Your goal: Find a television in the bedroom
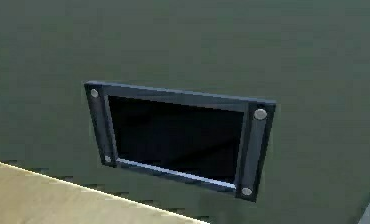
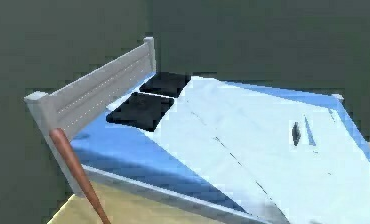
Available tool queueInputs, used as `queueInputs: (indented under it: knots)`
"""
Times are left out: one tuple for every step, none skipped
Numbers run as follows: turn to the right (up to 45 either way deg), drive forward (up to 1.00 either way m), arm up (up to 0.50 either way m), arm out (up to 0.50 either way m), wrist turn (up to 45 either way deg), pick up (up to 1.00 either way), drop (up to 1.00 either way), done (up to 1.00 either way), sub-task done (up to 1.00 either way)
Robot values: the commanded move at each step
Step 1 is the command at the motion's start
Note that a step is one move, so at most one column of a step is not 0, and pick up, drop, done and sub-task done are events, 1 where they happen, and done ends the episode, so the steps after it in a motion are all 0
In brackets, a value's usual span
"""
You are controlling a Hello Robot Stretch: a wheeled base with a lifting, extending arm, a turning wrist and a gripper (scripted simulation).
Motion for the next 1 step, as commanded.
queueInputs:
  knots:
    - [0.0,0.00,0.00,0.00,0.0,0.00,0.00,1.00,0.00]
